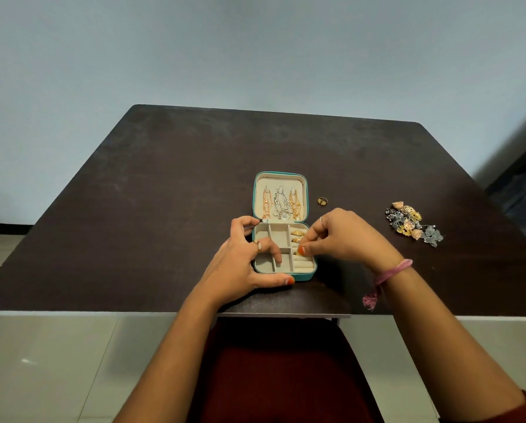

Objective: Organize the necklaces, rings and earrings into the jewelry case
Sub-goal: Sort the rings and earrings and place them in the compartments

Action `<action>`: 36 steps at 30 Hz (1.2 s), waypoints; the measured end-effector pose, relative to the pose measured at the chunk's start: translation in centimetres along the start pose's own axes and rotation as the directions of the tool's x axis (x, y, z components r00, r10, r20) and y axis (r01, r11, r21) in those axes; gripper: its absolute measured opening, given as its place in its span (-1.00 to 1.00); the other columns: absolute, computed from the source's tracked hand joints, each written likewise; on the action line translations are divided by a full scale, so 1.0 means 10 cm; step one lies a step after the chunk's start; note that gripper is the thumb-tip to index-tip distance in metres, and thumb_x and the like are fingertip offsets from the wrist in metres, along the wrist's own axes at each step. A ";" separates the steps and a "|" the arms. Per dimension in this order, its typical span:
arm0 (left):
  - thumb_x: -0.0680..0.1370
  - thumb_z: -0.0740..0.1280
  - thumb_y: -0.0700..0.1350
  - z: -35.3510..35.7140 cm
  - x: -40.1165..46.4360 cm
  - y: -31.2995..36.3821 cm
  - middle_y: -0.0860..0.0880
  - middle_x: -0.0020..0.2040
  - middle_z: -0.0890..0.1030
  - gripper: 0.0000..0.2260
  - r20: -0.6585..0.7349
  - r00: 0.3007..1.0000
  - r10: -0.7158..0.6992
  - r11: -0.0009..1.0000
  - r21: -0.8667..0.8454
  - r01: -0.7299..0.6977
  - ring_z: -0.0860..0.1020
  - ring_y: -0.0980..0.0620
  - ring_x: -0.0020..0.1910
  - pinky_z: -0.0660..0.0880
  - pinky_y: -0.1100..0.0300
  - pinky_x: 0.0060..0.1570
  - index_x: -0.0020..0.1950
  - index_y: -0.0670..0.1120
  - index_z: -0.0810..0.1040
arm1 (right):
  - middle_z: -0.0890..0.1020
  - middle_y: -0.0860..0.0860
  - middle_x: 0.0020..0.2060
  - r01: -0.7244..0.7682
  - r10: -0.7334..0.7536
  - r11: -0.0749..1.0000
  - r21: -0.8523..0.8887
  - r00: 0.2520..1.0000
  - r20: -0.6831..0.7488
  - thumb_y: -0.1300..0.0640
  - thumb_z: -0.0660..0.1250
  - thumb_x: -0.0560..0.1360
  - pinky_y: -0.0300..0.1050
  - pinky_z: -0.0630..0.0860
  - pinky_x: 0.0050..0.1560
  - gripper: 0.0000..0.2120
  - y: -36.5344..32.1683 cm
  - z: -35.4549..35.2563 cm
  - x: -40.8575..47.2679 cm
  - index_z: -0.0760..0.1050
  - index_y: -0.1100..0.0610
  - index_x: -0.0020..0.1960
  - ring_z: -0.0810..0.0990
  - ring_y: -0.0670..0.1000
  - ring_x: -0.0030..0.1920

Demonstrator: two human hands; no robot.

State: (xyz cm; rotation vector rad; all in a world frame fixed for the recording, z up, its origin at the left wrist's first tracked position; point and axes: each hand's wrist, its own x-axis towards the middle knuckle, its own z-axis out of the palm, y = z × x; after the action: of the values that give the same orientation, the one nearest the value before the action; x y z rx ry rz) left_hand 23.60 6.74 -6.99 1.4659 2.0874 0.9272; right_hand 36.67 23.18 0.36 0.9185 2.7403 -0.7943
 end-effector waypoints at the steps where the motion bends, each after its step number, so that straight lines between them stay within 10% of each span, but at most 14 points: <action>1: 0.22 0.40 0.38 0.00 0.00 0.00 0.29 0.30 0.07 -0.64 0.003 1.000 -0.002 1.000 -0.001 0.002 0.18 0.10 0.39 0.38 -0.02 0.34 -0.11 0.25 0.49 | 0.67 -0.16 -0.23 0.018 -0.017 0.999 0.034 0.999 -0.037 -0.01 0.47 0.40 -0.16 0.50 -0.13 -0.95 0.03 -0.02 -0.01 0.67 -0.06 -0.16 0.57 -0.15 -0.20; 5: 0.20 0.37 0.41 -0.01 -0.01 0.01 0.33 0.25 0.06 -0.58 0.000 1.000 -0.008 1.000 -0.007 0.008 0.18 0.13 0.38 0.38 0.00 0.34 -0.09 0.22 0.50 | 0.65 -0.21 -0.27 0.062 0.016 0.961 0.269 0.960 -0.279 0.09 0.42 0.46 -0.33 0.43 -0.25 -0.94 0.25 -0.16 0.13 0.66 -0.01 -0.18 0.54 -0.28 -0.32; 9: 0.18 0.37 0.42 -0.02 -0.01 0.02 0.34 0.23 0.06 -0.57 -0.001 1.000 -0.014 1.000 -0.012 0.014 0.18 0.14 0.36 0.36 0.01 0.35 -0.09 0.21 0.51 | 0.67 0.01 -0.12 -0.039 0.177 0.958 0.283 0.859 -0.481 0.07 0.37 0.49 -0.07 0.53 0.04 -0.95 0.53 -0.09 0.52 0.60 0.01 -0.10 0.59 -0.04 -0.11; 18: 0.25 0.46 0.32 -0.01 -0.02 0.03 0.30 0.27 0.08 -0.65 -0.010 1.000 -0.010 1.000 -0.025 0.010 0.21 0.10 0.39 0.37 0.00 0.35 -0.09 0.20 0.52 | 0.66 0.01 0.02 -0.144 0.212 0.968 0.207 0.909 -0.358 0.06 0.31 0.54 -0.09 0.49 0.10 -0.87 0.54 -0.04 0.68 0.63 0.06 -0.05 0.57 0.00 0.06; 28: 0.28 0.47 0.29 0.00 0.00 0.02 0.32 0.23 0.06 -0.67 -0.011 1.000 0.005 1.000 0.000 -0.005 0.21 0.11 0.37 0.36 0.05 0.35 -0.09 0.20 0.50 | 0.49 -0.06 -0.43 -0.036 -0.115 0.831 0.555 0.965 0.234 0.06 0.37 0.45 -0.37 0.24 -0.50 -0.81 0.22 -0.10 -0.15 0.63 0.16 -0.03 0.34 -0.17 -0.46; 36: 0.25 0.45 0.33 0.00 -0.01 0.03 0.30 0.25 0.08 -0.65 -0.018 1.000 0.011 1.000 -0.002 -0.011 0.21 0.10 0.38 0.37 0.03 0.34 -0.09 0.22 0.50 | 0.69 -0.09 -0.24 -0.105 -0.024 0.873 0.477 0.966 0.256 0.11 0.36 0.51 -0.42 0.41 -0.31 -0.90 0.18 0.05 -0.06 0.65 0.07 -0.12 0.54 -0.23 -0.32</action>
State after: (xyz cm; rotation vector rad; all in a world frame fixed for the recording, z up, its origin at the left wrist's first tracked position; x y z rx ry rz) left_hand 23.78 6.73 -6.77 1.4741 2.0926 0.9501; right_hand 38.25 23.82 -0.66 0.8700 2.3225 -1.5253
